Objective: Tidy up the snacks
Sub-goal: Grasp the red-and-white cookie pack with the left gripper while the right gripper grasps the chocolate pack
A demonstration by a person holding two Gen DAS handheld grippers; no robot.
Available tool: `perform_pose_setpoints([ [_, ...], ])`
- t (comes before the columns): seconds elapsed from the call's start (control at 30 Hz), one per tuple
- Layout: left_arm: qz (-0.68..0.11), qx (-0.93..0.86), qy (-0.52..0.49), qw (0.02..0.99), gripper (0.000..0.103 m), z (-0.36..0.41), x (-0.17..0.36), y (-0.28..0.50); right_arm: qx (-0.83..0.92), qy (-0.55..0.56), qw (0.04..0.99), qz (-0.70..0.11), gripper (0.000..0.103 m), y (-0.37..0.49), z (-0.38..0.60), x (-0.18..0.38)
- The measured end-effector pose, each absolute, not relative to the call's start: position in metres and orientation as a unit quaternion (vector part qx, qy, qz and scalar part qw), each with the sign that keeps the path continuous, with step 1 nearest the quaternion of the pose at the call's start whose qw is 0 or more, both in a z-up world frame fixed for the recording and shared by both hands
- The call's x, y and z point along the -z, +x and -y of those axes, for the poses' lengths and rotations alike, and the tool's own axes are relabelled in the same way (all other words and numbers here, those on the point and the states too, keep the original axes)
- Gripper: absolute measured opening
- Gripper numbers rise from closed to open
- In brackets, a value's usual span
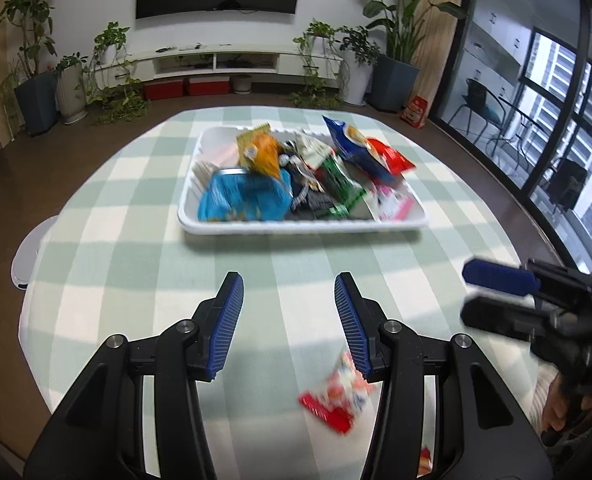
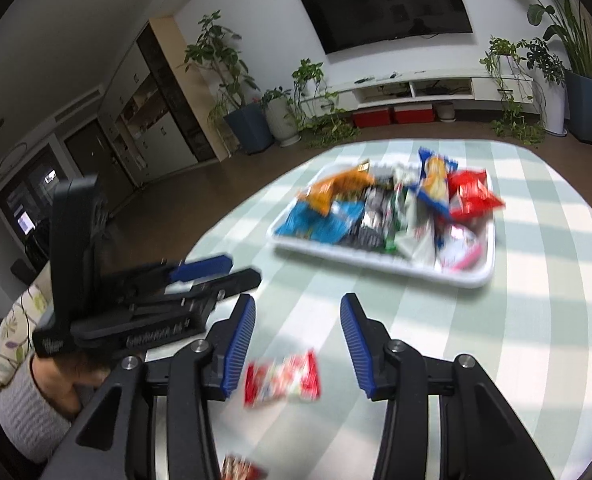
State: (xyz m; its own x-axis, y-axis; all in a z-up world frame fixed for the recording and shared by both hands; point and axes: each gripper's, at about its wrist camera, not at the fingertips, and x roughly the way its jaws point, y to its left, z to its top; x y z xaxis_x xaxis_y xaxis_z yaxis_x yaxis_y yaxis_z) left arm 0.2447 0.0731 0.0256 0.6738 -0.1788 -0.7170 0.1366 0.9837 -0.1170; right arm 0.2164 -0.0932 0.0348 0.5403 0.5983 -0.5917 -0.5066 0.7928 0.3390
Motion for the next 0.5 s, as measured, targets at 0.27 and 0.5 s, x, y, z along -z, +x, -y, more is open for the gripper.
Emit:
perform_pose_setpoints([
  [0.27,-0.405,0.120,-0.006,0.907,0.048,-0.059,-0.010,0.211,-0.322,0.022,0.856,-0.403,0.049,0.147,0.079,0.003],
  [0.5,-0.416,0.141,0.019,0.898,0.049,-0.050,0.006,0.199,-0.322,-0.012,0.848,-0.422,0.049,0.118,0.061,0.023],
])
